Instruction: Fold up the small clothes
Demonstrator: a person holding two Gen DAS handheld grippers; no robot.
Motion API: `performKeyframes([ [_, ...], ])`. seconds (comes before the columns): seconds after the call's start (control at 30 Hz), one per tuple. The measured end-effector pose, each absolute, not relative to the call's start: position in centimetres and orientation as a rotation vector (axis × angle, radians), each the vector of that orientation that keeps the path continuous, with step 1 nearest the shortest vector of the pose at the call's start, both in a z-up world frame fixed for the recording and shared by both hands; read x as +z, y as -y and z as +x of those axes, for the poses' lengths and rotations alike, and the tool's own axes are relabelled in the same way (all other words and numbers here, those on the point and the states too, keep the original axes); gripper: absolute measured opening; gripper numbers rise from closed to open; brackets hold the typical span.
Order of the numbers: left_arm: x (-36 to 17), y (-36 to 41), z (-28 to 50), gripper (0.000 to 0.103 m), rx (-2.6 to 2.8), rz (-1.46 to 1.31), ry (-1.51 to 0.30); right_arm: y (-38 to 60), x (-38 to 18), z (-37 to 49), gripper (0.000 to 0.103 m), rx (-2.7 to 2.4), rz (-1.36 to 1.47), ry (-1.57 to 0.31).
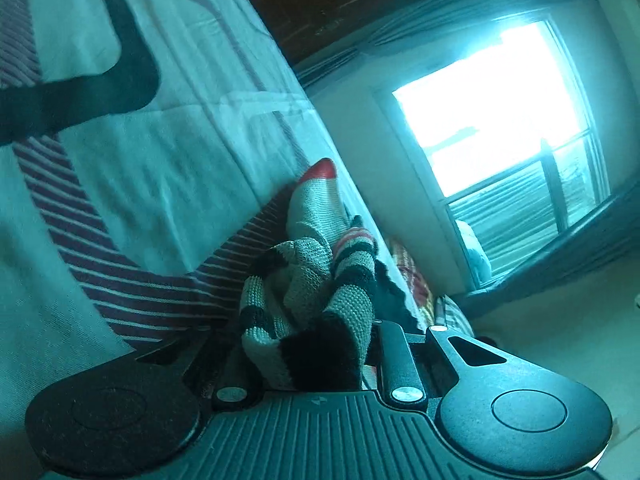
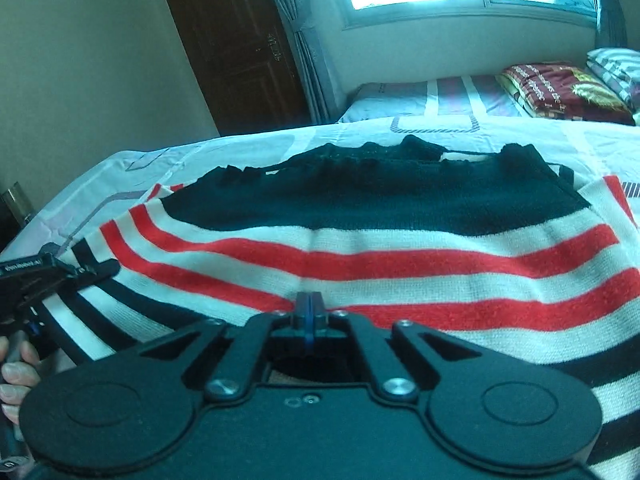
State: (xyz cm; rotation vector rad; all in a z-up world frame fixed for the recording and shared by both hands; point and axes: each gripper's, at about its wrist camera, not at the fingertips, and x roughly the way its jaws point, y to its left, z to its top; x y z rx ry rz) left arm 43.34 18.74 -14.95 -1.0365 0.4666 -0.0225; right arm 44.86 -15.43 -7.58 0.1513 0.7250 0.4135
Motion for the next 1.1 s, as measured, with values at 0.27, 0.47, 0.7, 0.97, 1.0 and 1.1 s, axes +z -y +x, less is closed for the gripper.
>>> performKeyframes([
  [0.27,-5.2,-12.1,44.7,0.018,-0.241,-0.803,-0.363,16.7,-7.6,45.5,0.000,0.400,0.263,-0.752],
  [0.47,-1.1,-0.6,48.1,0.019,-0.421,-0.535,-0.521,24.1,-4.4,42.5,0.011,0.361,0.532,-0.663],
  [0.7,-5.9,13.4,49.1,0.043,-0.476,-0.131,-0.764,36.7,-2.9,36.8,0.066,0.132,0.747,-0.537],
  [0.97,1.0,4.8,44.2,0.075,-0.546,-0.294,-0.614,37.8,-3.8,36.5,0.059,0.357,0.878,-0.620],
  [1.0,0.6,3.0,45.1,0.075,-0.481,-0.286,-0.620,37.4,-4.2,37.2,0.059,0.368,0.887,-0.648],
  [1.1,-2.0,-1.0,48.1,0.075,-0.329,-0.272,-0.688,36.0,-6.0,38.7,0.059,0.355,0.909,-0.720],
])
